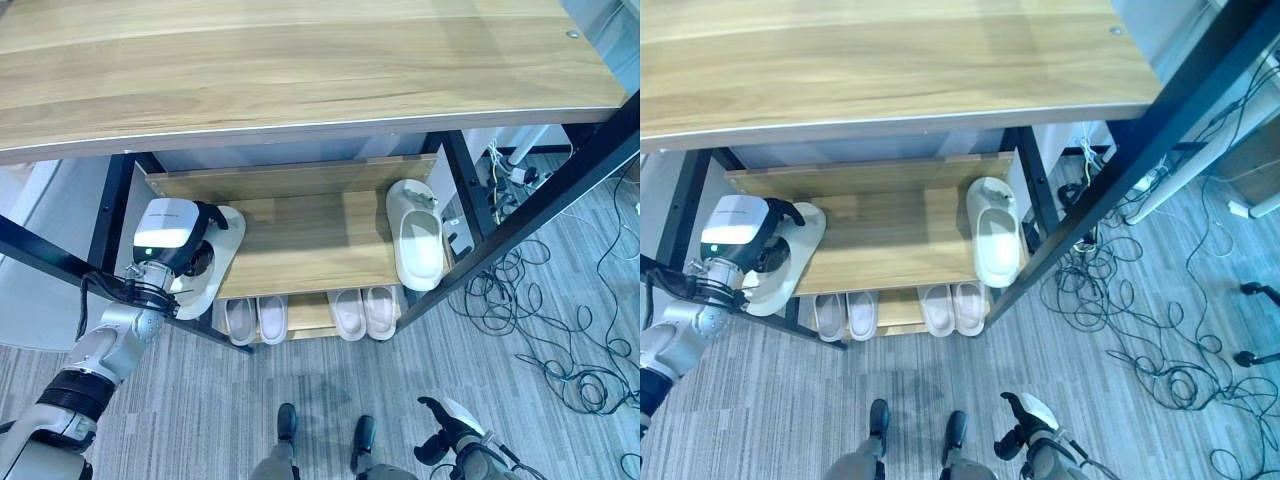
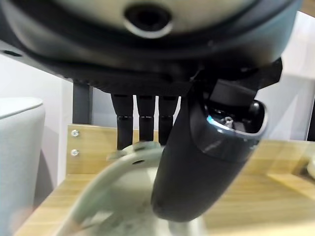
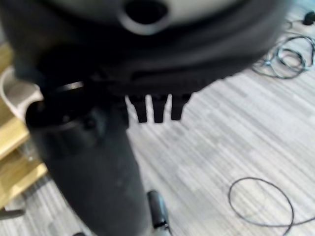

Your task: Arrange the slippers neatly on the shoe rack.

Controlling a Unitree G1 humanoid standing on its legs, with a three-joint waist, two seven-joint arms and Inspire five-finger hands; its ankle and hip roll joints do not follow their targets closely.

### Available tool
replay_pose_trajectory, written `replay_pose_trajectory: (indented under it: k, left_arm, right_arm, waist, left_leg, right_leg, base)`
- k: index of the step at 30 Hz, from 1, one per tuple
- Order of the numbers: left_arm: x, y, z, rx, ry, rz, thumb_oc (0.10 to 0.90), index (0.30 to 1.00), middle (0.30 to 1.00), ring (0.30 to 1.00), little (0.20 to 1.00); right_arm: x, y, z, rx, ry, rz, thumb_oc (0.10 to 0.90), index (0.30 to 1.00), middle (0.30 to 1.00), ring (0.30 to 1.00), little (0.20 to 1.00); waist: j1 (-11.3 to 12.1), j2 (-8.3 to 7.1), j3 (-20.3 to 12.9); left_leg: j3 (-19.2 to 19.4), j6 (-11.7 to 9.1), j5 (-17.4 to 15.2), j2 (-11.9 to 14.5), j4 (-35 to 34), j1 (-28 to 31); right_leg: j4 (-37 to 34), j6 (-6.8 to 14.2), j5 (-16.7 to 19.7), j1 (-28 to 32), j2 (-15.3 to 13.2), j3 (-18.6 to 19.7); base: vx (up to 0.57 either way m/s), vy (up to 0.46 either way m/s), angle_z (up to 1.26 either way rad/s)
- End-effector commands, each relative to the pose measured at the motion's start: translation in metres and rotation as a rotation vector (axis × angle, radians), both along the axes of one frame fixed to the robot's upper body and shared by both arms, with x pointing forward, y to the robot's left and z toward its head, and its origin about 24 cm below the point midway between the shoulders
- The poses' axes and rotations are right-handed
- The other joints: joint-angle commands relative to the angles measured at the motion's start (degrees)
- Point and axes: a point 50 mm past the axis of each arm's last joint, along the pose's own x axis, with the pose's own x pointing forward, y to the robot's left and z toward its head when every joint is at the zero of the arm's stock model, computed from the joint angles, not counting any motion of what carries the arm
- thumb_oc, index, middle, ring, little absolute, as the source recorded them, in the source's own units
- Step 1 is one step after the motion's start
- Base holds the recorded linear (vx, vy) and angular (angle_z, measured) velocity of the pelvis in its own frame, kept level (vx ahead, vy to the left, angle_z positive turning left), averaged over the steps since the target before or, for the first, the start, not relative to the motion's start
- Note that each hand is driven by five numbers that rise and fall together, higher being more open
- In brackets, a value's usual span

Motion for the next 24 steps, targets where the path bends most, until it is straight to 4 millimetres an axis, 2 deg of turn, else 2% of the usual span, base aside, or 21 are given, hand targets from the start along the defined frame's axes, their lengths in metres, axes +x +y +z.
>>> replay_pose_trajectory:
  k: [1,4,10,12,13,14,24]
  left_arm:
    - [0.013,-0.008,0.047,-0.059,-0.194,-0.038,0.400,0.300,0.300,0.300,0.300]
    - [0.013,-0.019,0.044,-0.106,-0.197,-0.079,0.400,0.300,0.300,0.300,0.300]
    - [0.013,-0.057,0.045,-0.212,-0.226,-0.213,0.400,0.300,0.300,0.300,0.300]
    - [0.014,-0.078,0.053,-0.258,-0.260,-0.289,0.400,0.300,0.300,0.300,0.300]
    - [0.014,-0.078,0.053,-0.258,-0.261,-0.290,0.400,0.300,0.300,0.300,0.300]
    - [0.014,-0.088,0.058,-0.281,-0.281,-0.327,0.400,0.300,0.300,0.300,0.300]
    - [0.020,-0.098,0.076,-0.315,-0.357,-0.344,0.400,0.300,0.300,0.300,0.300]
  right_arm:
    - [0.004,-0.001,0.005,0.016,-0.048,-0.002,0.800,0.900,0.900,0.900,0.900]
    - [0.002,-0.001,0.005,0.016,-0.048,-0.012,0.800,0.900,0.900,0.900,0.900]
    - [-0.004,-0.001,0.002,0.014,-0.033,-0.037,0.800,0.900,0.900,0.900,0.900]
    - [-0.005,-0.002,0.002,0.006,-0.035,-0.039,0.800,0.900,0.900,0.900,0.900]
    - [-0.005,-0.003,0.002,0.005,-0.035,-0.040,0.800,0.900,0.900,0.900,0.900]
    - [-0.006,-0.005,0.003,-0.003,-0.040,-0.046,0.800,0.900,0.900,0.900,0.900]
    - [-0.012,-0.022,0.008,-0.041,-0.055,-0.073,0.800,0.900,0.900,0.900,0.900]
  waist:
    - [-0.5,-0.30,-2.7]
    - [-0.6,-0.21,-2.6]
    - [-1.1,0.24,-2.6]
    - [-1.6,0.92,-2.4]
    - [-1.5,0.94,-2.3]
    - [-2.1,1.59,-2.1]
    - [-4.4,4.64,-1.1]
  left_leg:
    - [0.1,-1.0,-4.0,-1.2,0.1,-0.1]
    - [0.4,-0.9,-4.3,-1.2,0.1,0.5]
    - [1.0,-0.8,-5.0,-1.4,0.1,2.1]
    - [1.5,-0.7,-5.2,-1.5,0.1,2.6]
    - [1.6,-0.6,-5.2,-1.5,0.1,2.7]
    - [2.2,-0.5,-5.4,-1.7,0.1,2.9]
    - [5.4,0.4,-6.4,-2.2,0.1,4.7]
  right_leg:
    - [0.3,5.6,-3.8,-1.1,-4.5,0.7]
    - [0.3,5.6,-3.9,-0.6,-4.5,1.0]
    - [0.3,5.6,-4.3,0.7,-4.6,1.2]
    - [0.3,5.9,-4.2,0.9,-4.7,1.6]
    - [0.3,5.9,-4.1,0.9,-4.7,1.6]
    - [0.3,6.1,-4.0,0.9,-4.9,2.0]
    - [0.3,7.0,-3.1,0.8,-5.5,4.7]
  base:
    - [0.02,-0.002,-0.10]
    - [0.02,-0.002,-0.08]
    - [0.00,0.000,0.00]
    - [0.01,0.004,-0.06]
    - [0.00,0.029,-0.10]
    - [0.00,0.023,-0.13]
    - [0.01,0.050,-0.22]
